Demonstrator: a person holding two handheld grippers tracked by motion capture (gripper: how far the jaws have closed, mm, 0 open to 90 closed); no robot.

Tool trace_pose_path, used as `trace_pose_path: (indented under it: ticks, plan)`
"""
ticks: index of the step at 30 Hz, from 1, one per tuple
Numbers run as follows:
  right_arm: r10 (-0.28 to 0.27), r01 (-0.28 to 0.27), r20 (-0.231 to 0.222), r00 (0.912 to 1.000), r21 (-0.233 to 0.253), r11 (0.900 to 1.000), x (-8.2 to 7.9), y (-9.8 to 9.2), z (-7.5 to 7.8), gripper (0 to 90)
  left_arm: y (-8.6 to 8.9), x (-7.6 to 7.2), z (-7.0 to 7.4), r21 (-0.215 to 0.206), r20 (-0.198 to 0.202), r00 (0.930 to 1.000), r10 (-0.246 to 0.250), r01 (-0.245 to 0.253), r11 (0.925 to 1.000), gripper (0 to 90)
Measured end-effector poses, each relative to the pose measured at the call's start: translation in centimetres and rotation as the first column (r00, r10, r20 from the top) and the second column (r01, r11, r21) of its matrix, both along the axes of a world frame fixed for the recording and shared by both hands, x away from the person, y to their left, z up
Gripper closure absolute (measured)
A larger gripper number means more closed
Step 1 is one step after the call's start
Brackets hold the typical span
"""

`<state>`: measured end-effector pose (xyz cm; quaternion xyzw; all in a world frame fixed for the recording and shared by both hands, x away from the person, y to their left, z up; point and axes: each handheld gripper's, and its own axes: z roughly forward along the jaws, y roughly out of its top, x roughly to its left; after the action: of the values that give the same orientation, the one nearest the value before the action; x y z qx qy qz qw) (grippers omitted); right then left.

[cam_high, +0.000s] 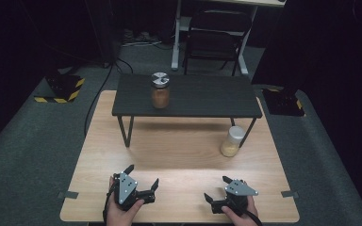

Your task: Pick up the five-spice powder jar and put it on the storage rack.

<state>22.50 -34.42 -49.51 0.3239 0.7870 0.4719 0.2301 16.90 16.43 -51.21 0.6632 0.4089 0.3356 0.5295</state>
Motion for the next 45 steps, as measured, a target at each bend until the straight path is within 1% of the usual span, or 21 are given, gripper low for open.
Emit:
trace_pose_path:
  ticks: [5, 10, 13, 17, 21, 28, 32, 35, 40, 45]
  plan:
    - [0.001, -0.001, 0.005, 1.0, -0.002, 1.0, 0.0, 0.1, 0.0, 0.5, 0.1, -0.1, -0.3, 0.02, -0.033, 0.9994, -0.002, 0.003, 0.9998, 0.5]
    - [0.0, 0.0, 0.003, 1.0, -0.004, 1.0, 0.0, 0.1, 0.0, 0.5, 0.2, -0.2, -0.6, 0.045, -0.048, 0.9988, -0.01, 0.013, 0.9989, 0.5]
    - [-0.002, 0.002, 0.003, 1.0, -0.004, 1.0, -0.1, 0.2, 0.0, 0.5, 0.3, -0.1, -0.7, 0.057, -0.062, 0.998, -0.013, 0.016, 0.9983, 0.5]
    - [-0.003, 0.003, 0.005, 1.0, -0.008, 1.0, -0.1, 0.3, 0.0, 0.5, 0.4, 0.0, -0.9, 0.066, -0.071, 0.9973, -0.018, 0.023, 0.9976, 0.5]
    - [-0.002, 0.002, 0.005, 1.0, -0.011, 1.0, -0.1, 0.4, 0.0, 0.4, 0.4, 0.0, -1.2, 0.084, -0.065, 0.9976, -0.021, 0.027, 0.9961, 0.5]
    - [-0.005, 0.006, 0.009, 0.9999, -0.014, 1.0, -0.3, 0.6, 0.0, 0.4, 0.3, -0.1, -1.1, 0.103, -0.063, 0.9976, -0.027, 0.033, 0.9942, 0.5]
    - [-0.01, 0.01, 0.008, 0.9999, -0.018, 1.0, -0.4, 0.7, 0.0, 0.5, 0.0, 0.0, -1.0, 0.126, -0.065, 0.9974, -0.03, 0.038, 0.9913, 0.5]
    - [-0.01, 0.01, 0.007, 0.9999, -0.023, 1.0, -0.3, 0.9, 0.1, 0.4, 0.2, 0.0, -1.0, 0.123, -0.063, 0.9972, -0.04, 0.048, 0.9913, 0.5]
    - [-0.01, 0.01, 0.001, 0.9999, -0.018, 1.0, -0.2, 0.8, 0.1, 0.5, 0.4, 0.1, -1.0, 0.094, -0.075, 0.9966, -0.034, 0.041, 0.9947, 0.5]
    - [-0.01, 0.01, 0.001, 0.9999, -0.017, 1.0, -0.2, 0.8, 0.1, 0.5, 0.4, 0.1, -1.0, 0.101, -0.072, 0.9967, -0.037, 0.044, 0.994, 0.5]
